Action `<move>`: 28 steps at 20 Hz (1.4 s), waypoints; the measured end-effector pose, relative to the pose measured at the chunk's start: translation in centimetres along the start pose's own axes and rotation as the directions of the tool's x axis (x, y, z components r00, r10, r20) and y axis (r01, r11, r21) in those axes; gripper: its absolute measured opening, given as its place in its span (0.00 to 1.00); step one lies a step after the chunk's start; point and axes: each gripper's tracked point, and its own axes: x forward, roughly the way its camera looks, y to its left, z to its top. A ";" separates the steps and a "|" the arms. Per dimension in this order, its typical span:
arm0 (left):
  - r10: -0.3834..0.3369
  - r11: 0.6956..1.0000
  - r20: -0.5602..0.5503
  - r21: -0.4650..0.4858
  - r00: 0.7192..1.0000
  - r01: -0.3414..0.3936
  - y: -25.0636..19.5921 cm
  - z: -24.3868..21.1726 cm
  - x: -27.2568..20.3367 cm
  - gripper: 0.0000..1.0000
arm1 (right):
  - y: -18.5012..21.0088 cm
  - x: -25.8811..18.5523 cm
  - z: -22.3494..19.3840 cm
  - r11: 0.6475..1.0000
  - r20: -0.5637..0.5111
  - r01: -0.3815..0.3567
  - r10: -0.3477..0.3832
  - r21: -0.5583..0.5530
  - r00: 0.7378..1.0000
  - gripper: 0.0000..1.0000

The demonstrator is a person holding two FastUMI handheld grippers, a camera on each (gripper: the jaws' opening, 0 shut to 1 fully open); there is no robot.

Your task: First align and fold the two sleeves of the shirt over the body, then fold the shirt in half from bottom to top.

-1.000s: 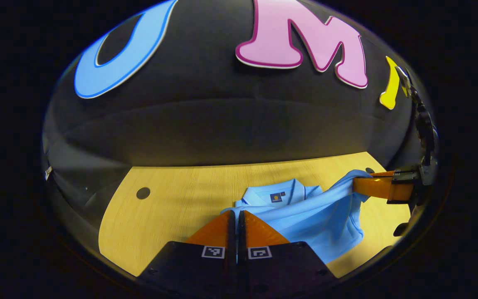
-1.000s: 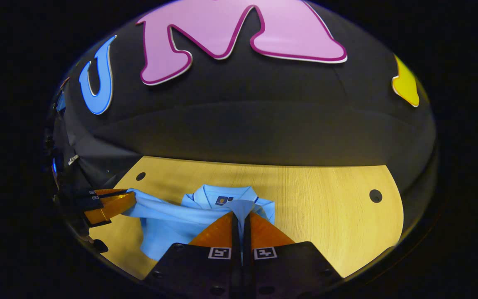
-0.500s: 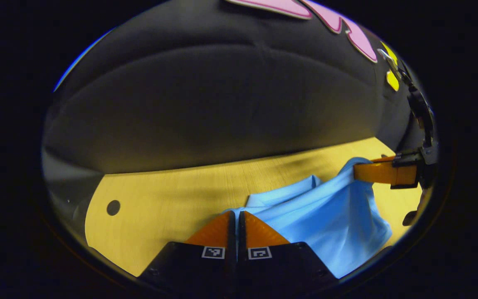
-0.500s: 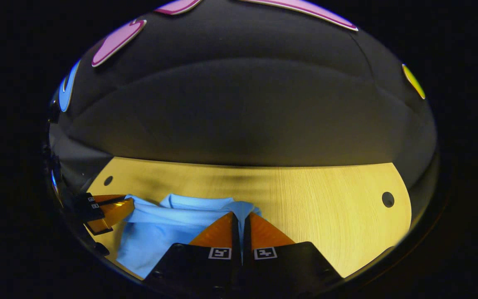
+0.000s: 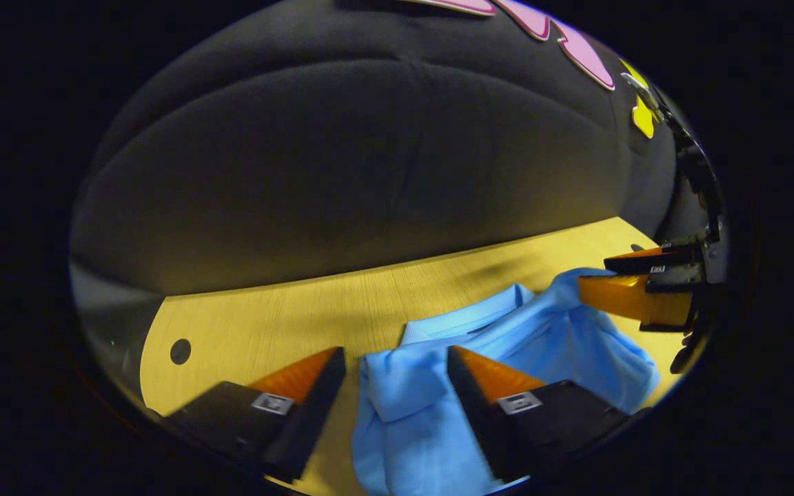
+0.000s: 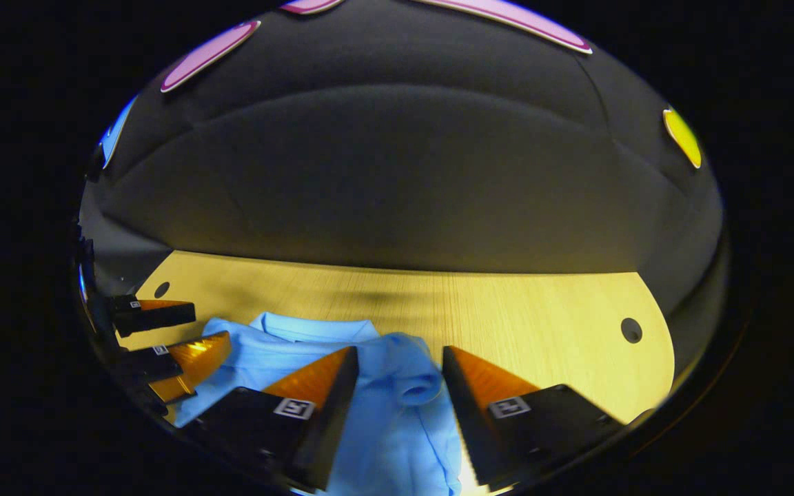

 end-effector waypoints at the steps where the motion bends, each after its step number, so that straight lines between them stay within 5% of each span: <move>1: 0.009 1.000 0.026 -0.007 1.000 -0.009 0.2 0.3 -0.2 0.99 | -0.2 -0.9 0.5 1.000 0.020 0.006 -0.006 -0.009 1.000 0.83; 2: 0.018 1.000 0.049 -0.010 0.999 -0.018 0.4 1.0 -1.4 0.99 | -0.2 -1.8 0.9 1.000 0.039 0.015 -0.014 -0.016 0.999 1.00; 9: 0.103 0.993 0.190 -0.079 0.976 -0.090 1.7 3.5 -13.4 0.99 | -0.2 -12.8 3.2 0.997 0.146 0.072 -0.073 0.013 0.987 1.00; 16: 0.031 0.996 0.268 -0.091 0.963 -0.007 -0.8 2.6 -27.6 0.99 | 1.5 -25.8 3.0 0.996 0.231 0.067 -0.080 0.061 0.970 1.00; 23: 0.041 0.997 0.386 -0.081 0.921 -0.011 -2.4 2.3 -42.0 0.98 | 2.9 -39.6 1.3 0.995 0.306 0.066 -0.087 0.076 0.948 1.00; 28: 0.025 0.997 0.417 -0.081 0.909 0.009 -3.8 -0.2 -49.9 0.99 | 5.3 -47.2 -0.4 0.994 0.330 -0.011 -0.027 0.112 0.944 0.99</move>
